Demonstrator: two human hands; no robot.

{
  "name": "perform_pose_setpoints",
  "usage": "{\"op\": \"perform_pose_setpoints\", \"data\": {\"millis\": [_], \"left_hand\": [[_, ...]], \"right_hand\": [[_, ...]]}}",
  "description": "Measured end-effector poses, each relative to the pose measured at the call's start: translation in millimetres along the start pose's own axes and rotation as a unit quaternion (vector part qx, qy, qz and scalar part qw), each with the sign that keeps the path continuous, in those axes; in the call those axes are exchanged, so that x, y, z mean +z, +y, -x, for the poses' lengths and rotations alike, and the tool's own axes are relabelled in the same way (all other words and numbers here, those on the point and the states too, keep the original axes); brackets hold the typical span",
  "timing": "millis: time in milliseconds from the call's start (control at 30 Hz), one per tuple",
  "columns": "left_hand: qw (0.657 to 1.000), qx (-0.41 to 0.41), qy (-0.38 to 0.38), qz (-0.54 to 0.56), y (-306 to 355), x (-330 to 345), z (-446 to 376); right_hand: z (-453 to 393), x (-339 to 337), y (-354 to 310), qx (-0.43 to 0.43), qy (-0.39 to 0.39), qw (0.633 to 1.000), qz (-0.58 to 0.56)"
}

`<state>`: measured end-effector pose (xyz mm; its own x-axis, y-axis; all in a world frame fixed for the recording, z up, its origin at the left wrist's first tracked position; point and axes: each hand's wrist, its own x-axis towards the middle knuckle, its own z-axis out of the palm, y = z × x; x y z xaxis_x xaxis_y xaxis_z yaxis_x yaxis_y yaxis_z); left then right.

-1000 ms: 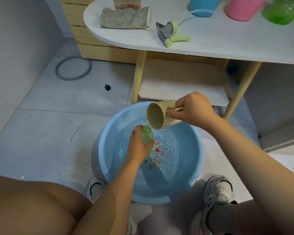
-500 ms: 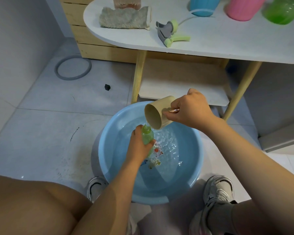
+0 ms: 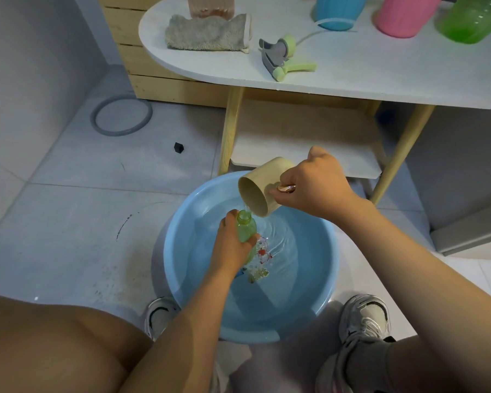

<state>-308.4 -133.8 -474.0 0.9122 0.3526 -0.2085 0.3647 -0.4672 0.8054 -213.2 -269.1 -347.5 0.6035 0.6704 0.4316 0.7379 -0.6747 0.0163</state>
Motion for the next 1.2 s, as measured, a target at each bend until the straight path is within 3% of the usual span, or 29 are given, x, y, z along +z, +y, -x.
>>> {"op": "perform_pose_setpoints", "data": {"millis": [433,767,833,1000,1200], "left_hand": [[1.0,-0.003,0.007,-0.002,-1.6,0.7,-1.6],[0.999,-0.017,0.035,0.021,-17.5,-1.5,-1.0],[0.998,-0.024,0.051,0.022,-20.7,-3.9,-2.2],[0.994,-0.035,0.093,0.047,-24.3,-11.4,-5.1],[0.987,-0.055,0.143,0.046,-25.2,-14.8,-8.5]], "right_hand": [[2.3,14.7,4.2,-0.067,0.003,0.998,0.004],[41.1,81.5,17.9,0.099,-0.032,0.994,0.021],[49.7,94.9,12.9,0.113,-0.069,0.991,0.028],[64.2,113.7,7.1,0.114,-0.339,0.931,0.073],[73.2,128.7,2.0,0.081,-0.416,0.896,0.129]]}}
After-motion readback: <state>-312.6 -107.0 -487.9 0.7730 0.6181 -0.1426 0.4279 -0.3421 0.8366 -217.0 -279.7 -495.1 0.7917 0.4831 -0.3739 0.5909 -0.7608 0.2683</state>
